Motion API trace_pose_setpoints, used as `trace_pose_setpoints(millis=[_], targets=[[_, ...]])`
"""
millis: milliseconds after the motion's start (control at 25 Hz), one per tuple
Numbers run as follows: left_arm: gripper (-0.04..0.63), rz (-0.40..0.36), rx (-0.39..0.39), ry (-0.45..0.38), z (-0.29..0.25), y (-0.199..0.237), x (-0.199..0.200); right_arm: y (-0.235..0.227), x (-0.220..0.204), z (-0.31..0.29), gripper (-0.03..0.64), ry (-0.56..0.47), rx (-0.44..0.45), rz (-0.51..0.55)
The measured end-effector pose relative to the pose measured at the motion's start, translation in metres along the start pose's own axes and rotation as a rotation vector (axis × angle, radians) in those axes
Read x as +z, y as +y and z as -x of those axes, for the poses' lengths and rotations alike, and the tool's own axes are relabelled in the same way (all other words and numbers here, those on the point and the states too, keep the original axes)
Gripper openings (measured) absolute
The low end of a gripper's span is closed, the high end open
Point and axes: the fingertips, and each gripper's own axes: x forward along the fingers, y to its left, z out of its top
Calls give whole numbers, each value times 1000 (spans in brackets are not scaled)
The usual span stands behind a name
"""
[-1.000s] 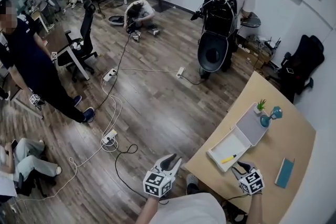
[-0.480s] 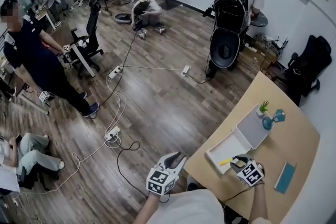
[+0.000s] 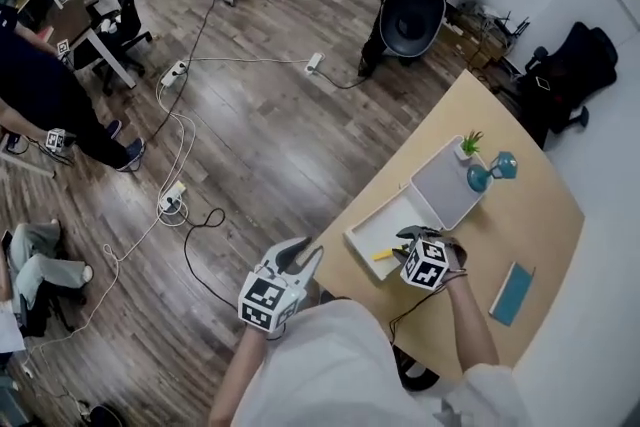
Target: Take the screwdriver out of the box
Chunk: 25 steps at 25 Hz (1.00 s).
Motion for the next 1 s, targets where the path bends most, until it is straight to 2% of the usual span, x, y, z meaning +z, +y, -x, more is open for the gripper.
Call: trace_pose_setpoints(millis=[160,280,400,480,560,680,800,1000], targets=[[97,-7,-14,39,-10,-8,-8,10,-4,-15,146,19,80,76],[97,30,-7,61,-11,-14,-13,24,-6,-26,146,29,151,160],[97,42,-10,64,-11,-30,-19,36,-19,-39,131,100,211,296],[97,19,-14,66,-10,-31,-24,35,-28,-52,121,174,225,412],[97,-17,-20,72,-12,-25,-27,29,-25,-64,114,209,223,481],[97,-32,-26,80,-11,-26,-34,39,-19,-65,114,195,260,459],[97,-39,-5,70,-6,-19,-33,41,-14,-68,114,176,257,430],[97,-19,22,46,4,-14,-34,49,-15,-67,116,155,285,410]])
